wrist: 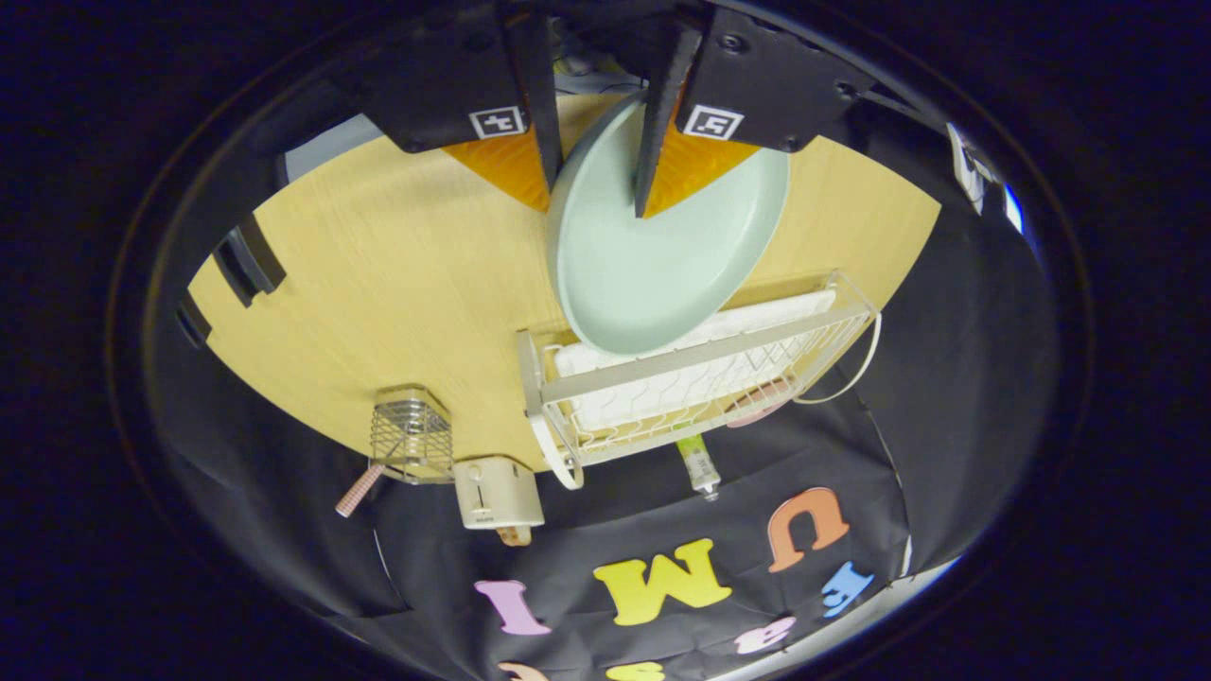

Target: Take the plate from the dish rack, then take the spoon from the basket and place it into the plate.

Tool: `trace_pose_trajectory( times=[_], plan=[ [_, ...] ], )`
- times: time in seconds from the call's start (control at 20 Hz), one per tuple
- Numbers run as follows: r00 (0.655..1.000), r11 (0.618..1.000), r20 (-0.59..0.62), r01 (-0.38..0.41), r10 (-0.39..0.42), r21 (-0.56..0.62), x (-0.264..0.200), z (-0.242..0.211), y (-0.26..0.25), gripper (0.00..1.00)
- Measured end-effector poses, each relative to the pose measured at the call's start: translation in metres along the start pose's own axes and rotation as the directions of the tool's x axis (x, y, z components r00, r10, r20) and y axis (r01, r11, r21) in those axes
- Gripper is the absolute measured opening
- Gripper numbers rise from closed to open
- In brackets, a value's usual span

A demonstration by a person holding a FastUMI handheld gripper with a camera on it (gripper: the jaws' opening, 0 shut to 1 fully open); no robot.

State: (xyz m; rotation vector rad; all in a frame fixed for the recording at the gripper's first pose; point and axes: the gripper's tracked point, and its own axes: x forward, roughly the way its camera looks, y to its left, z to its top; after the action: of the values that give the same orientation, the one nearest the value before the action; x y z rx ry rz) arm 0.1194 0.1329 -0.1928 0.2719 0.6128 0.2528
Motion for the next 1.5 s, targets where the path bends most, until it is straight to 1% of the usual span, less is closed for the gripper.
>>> trace_pose_trajectory(
  times=[0.05,0.15,0.2,0.3,0.45,0.5,0.55,0.6,0.65,0.7,0.85,1.05,1.2,1.3,1.4,1.45,1.5],
  plan=[
    [1.000,1.000,-0.005,0.005,-0.005,0.005,0.001,0.001,-0.001,0.47],
    [0.998,0.998,0.012,0.060,-0.060,-0.029,0.001,0.003,-0.010,0.51],
    [0.997,0.996,0.015,0.081,-0.081,-0.039,0.002,0.002,-0.014,0.54],
    [0.997,0.996,0.038,0.073,-0.071,-0.058,0.000,0.004,-0.011,0.61],
    [0.992,0.987,0.097,0.090,-0.077,-0.136,-0.004,0.015,-0.010,0.70],
    [0.990,0.983,0.118,0.099,-0.081,-0.155,-0.006,0.019,-0.013,0.79],
    [0.986,0.982,0.140,0.114,-0.093,-0.153,-0.008,0.025,-0.017,0.80],
    [0.980,0.982,0.177,0.118,-0.091,-0.146,-0.011,0.034,-0.022,0.85],
    [0.972,0.980,0.216,0.128,-0.094,-0.149,-0.013,0.043,-0.026,0.86],
    [0.962,0.979,0.251,0.144,-0.104,-0.147,-0.015,0.053,-0.032,0.89],
    [0.946,0.983,0.312,0.135,-0.090,-0.127,-0.012,0.076,-0.057,0.99],
    [0.913,0.986,0.387,0.160,-0.133,-0.038,-0.007,0.117,-0.114,1.00],
    [0.884,0.976,0.420,0.217,-0.207,0.025,-0.002,0.148,-0.170,1.00],
    [0.872,0.966,0.426,0.256,-0.242,0.025,0.007,0.171,-0.198,1.00],
    [0.871,0.958,0.415,0.288,-0.265,0.006,0.016,0.193,-0.218,1.00],
    [0.875,0.958,0.408,0.288,-0.261,-0.006,0.019,0.199,-0.224,1.00],
    [0.874,0.964,0.425,0.265,-0.238,-0.006,0.021,0.209,-0.224,1.00]
  ],
)
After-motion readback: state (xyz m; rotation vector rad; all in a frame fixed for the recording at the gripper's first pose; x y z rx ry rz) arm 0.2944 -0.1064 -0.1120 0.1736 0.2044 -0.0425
